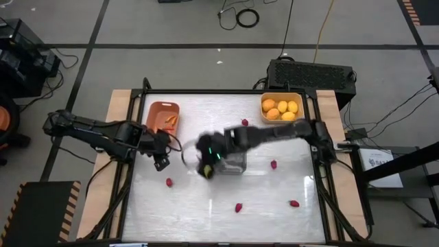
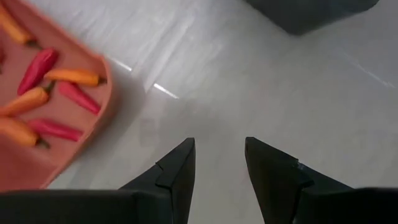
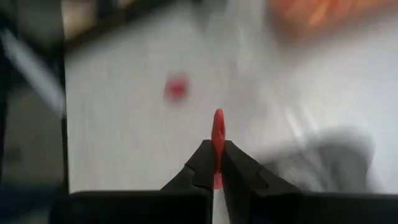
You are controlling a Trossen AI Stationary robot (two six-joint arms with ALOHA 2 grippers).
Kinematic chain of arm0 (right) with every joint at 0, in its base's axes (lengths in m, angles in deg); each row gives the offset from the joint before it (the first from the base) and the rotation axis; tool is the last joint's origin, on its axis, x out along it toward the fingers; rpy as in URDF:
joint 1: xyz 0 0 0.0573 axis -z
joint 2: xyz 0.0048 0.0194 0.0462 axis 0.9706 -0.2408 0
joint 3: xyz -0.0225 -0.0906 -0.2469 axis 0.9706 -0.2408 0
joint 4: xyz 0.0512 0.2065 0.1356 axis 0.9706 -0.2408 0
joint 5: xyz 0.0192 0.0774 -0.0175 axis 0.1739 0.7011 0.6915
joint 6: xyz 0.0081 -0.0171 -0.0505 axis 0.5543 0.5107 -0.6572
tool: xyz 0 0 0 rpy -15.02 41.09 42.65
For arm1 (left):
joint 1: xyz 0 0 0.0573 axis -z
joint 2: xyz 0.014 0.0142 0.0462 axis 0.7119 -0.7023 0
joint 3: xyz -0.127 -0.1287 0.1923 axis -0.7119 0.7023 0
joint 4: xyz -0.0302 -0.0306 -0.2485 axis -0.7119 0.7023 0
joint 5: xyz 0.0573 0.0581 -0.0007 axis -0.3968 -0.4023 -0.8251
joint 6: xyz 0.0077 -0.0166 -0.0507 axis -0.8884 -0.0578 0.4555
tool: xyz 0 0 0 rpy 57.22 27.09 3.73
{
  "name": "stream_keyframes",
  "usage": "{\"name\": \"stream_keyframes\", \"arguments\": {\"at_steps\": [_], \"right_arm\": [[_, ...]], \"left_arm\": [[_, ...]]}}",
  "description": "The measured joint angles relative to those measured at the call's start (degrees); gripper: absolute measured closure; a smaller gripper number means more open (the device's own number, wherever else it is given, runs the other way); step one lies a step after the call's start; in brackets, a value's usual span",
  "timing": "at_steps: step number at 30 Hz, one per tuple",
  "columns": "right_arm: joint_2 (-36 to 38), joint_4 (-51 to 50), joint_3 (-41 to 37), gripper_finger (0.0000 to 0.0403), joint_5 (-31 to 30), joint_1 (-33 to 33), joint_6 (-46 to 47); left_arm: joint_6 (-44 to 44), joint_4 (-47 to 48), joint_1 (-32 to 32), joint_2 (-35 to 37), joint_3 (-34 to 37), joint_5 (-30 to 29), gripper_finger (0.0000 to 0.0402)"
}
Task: Sort produce into baskets
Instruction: Put the orange chili into the orange bin
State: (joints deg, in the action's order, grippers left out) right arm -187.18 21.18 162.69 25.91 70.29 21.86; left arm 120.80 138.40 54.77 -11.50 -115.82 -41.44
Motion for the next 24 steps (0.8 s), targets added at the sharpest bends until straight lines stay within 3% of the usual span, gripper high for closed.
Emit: {"name": "stream_keyframes", "arguments": {"at_steps": [6, 13, 24], "right_arm": [[-4.04, 18.55, 0.07, 0.0392, 0.17, 9.45, -2.75], [-12.84, 42.36, 0.06, 0.0392, 4.75, 15.43, 2.84], [-22.78, 56.88, -0.04, 0.0392, 3.87, 18.34, 8.22]], "left_arm": [[8.91, 3.22, 6.84, -0.01, 0.0, -1.65, 0.0254], [22.82, 6.1, 16.34, 0.0, 0.0, -4.34, 0.0254], [42.47, 5.73, 26.76, -0.06, 0.0, -8.01, 0.0254]]}}
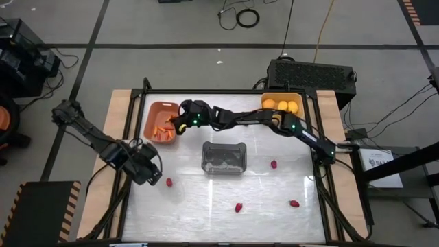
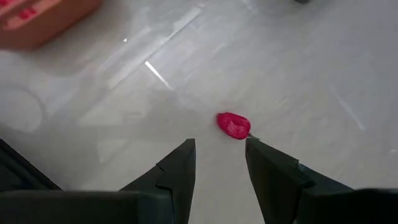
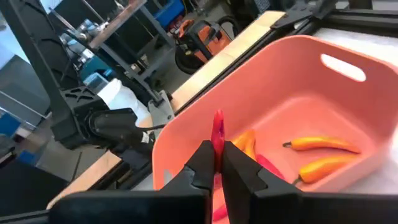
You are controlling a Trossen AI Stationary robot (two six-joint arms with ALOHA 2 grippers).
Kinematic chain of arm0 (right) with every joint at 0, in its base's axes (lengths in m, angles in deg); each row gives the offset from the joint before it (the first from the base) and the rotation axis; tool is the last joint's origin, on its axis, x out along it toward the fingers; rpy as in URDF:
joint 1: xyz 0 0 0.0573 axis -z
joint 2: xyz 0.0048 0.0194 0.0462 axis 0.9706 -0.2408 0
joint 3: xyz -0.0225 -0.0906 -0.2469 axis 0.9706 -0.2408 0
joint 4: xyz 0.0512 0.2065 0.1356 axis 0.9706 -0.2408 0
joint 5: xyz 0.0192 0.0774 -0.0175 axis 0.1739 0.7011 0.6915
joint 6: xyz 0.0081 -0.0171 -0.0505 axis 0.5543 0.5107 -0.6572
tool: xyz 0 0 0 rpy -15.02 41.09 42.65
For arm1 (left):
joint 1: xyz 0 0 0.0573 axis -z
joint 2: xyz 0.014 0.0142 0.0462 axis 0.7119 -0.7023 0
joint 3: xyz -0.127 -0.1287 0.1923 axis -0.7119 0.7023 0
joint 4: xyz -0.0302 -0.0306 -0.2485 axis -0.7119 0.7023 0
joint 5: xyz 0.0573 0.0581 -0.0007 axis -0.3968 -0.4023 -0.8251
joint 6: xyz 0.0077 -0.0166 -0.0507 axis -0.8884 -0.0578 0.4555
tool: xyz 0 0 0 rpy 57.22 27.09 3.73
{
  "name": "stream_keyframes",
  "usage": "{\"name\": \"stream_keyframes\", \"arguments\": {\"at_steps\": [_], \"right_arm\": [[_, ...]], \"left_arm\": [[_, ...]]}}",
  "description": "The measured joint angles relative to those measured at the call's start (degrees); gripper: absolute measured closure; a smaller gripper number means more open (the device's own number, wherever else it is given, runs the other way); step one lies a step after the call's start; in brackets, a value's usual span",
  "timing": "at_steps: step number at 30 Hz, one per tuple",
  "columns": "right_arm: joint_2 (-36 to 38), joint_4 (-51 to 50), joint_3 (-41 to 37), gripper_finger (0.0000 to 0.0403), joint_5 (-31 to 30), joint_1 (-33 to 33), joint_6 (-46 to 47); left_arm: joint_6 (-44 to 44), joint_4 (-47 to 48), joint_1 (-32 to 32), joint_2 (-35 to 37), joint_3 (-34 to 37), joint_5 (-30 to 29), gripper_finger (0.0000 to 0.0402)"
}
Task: Sort produce into baskets
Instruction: Put the orange chili into the orange bin
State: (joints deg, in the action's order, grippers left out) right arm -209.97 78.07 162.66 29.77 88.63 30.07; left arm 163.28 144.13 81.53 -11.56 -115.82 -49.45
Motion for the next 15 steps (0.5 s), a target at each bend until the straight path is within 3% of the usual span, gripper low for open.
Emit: {"name": "stream_keyframes", "arguments": {"at_steps": [7, 15], "right_arm": [[-1.83, 3.47, 0.04, 0.0376, -1.17, -0.42, -0.01], [-1.83, 3.46, 0.1, 0.0329, -0.77, -1.46, -1.61]], "left_arm": [[7.06, -0.97, 2.65, -0.04, 0.0, -2.14, 0.0254], [7.29, -5.02, 3.0, -0.06, 0.0, -6.16, 0.0254]]}}
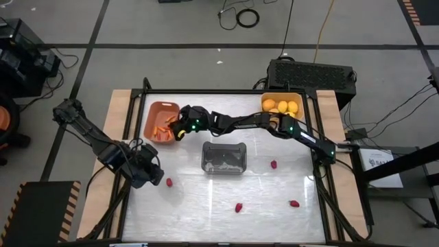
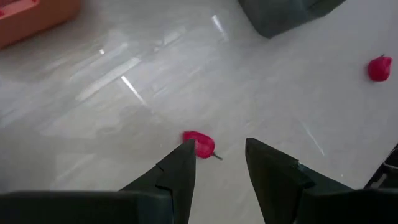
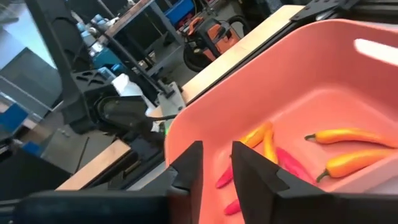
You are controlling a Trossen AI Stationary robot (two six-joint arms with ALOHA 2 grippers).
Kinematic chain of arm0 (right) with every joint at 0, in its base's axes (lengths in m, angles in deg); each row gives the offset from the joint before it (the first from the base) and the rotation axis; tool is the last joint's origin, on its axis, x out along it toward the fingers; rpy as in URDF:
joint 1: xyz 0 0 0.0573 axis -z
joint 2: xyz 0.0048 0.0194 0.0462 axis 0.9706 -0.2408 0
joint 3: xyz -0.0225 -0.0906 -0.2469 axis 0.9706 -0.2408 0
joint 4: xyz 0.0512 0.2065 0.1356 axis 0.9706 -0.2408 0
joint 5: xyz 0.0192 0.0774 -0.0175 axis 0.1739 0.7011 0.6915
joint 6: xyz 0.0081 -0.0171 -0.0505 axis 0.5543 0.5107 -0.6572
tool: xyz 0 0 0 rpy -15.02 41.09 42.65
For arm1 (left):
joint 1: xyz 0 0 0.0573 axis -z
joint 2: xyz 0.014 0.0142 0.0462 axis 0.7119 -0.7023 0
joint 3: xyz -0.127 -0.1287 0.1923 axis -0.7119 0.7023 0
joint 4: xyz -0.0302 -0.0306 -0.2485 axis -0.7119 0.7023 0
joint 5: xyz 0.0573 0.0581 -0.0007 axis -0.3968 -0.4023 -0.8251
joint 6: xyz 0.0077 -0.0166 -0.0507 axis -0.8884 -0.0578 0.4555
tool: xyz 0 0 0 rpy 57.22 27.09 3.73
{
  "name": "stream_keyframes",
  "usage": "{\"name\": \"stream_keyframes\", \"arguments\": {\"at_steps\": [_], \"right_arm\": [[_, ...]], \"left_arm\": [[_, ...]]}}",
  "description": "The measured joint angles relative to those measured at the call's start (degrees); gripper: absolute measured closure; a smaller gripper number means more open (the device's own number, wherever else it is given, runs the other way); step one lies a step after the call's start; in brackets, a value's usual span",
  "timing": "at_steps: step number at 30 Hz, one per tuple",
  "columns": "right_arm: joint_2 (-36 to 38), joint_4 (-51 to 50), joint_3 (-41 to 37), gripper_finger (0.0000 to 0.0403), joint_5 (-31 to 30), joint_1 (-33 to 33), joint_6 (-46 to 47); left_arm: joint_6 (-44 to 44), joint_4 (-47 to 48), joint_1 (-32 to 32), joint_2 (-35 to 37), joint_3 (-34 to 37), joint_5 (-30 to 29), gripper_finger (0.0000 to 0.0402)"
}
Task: Sort produce into baskets
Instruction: Put the orange chili into the orange bin, then put the red bell pepper into the gray bin
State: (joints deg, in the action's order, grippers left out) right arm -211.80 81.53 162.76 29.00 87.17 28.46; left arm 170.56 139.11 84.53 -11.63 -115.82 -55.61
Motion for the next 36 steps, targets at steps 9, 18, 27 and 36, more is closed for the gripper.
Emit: {"name": "stream_keyframes", "arguments": {"at_steps": [9, 18, 27, 36], "right_arm": [[0.41, -0.62, -0.02, 0.0283, 4.66, -0.2, -0.63], [5.86, -9.6, -0.02, 0.0273, 19.42, 2.91, 1.89], [17.81, -31.46, 0.0, 0.0278, 19.31, -0.04, -3.1], [28.77, -55.84, 0.0, 0.0278, 3.86, -13.26, 1.08]], "left_arm": [[-0.53, -0.92, 0.02, -2.04, 0.0, -0.69, 0.0254], [-11.12, -4.61, 3.15, -5.99, 0.0, -0.46, 0.0254], [-35.95, -13.03, 5.62, -7.99, -0.02, -0.38, 0.0254], [-78.19, -18.12, 0.13, -8.02, -0.04, 7.46, 0.0254]]}}
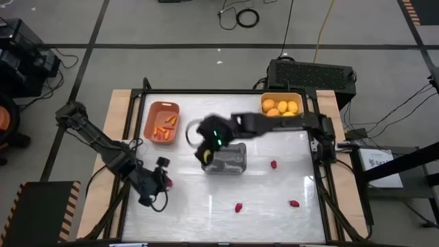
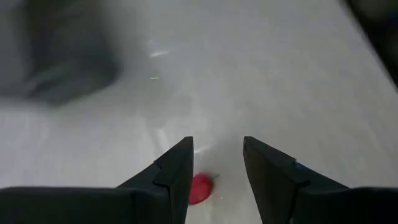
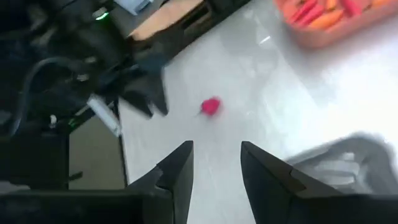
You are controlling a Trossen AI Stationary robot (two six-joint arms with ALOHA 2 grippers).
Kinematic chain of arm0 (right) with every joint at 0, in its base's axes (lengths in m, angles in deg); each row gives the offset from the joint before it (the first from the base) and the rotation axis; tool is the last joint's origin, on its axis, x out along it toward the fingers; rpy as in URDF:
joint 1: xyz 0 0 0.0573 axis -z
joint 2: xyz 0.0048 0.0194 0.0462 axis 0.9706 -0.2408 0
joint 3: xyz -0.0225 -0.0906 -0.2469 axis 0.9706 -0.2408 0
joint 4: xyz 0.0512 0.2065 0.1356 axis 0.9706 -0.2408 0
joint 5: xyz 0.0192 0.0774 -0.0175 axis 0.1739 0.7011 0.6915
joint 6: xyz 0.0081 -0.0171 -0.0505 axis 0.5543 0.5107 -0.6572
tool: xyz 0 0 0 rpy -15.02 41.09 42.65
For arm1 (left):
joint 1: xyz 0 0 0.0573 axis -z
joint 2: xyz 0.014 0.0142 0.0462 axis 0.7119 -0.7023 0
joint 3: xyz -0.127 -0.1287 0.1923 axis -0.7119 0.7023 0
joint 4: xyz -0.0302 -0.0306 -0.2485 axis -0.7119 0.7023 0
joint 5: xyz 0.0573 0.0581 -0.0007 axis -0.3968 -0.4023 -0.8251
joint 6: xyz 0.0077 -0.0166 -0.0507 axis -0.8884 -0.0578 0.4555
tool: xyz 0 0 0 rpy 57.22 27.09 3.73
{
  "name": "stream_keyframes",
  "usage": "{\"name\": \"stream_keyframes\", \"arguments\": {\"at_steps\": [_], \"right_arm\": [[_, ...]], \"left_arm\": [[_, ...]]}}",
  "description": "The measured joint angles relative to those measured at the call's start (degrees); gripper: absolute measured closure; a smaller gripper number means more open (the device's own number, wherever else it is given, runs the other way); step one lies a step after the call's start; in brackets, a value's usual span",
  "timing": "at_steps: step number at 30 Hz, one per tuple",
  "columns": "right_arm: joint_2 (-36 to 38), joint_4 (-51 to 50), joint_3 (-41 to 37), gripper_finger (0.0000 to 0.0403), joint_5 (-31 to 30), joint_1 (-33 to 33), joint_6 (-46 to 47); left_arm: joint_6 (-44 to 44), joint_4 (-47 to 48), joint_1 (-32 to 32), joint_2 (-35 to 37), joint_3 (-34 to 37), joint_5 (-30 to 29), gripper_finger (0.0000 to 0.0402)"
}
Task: Sort produce into baskets
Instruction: Put the red bell pepper into the gray bin
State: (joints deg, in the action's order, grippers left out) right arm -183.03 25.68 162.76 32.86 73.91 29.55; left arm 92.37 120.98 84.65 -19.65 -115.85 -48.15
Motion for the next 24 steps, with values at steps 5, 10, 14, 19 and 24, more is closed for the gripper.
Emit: {"name": "stream_keyframes", "arguments": {"at_steps": [5, 10, 14, 19, 24], "right_arm": [[2.28, -4.83, -0.04, 0.0278, -8.29, -10.09, 7.31], [2.66, -5.55, -0.04, 0.0278, -16.87, -19.78, 13.8], [2.35, -5.67, -0.02, 0.0278, -23.93, -24.85, 18.56], [2.12, -6.86, -0.04, 0.0278, -27.63, -28.3, 20.78], [2.12, -8.32, -0.02, 0.0278, -28.02, -28.82, 20.57]], "left_arm": [[-20.99, 2.0, -5.88, -2.61, -0.05, 17.79, 0.0254], [-32.41, 5.99, -7.94, -7.94, -0.05, 19.97, 0.0254], [-33.12, 5.18, -8.19, -11.73, -0.05, 13.01, 0.0254], [-33.46, 5.18, -8.17, -13.49, -0.05, 11.83, 0.0236], [-33.4, 5.2, -8.19, -13.92, -0.05, 11.77, 0.0174]]}}
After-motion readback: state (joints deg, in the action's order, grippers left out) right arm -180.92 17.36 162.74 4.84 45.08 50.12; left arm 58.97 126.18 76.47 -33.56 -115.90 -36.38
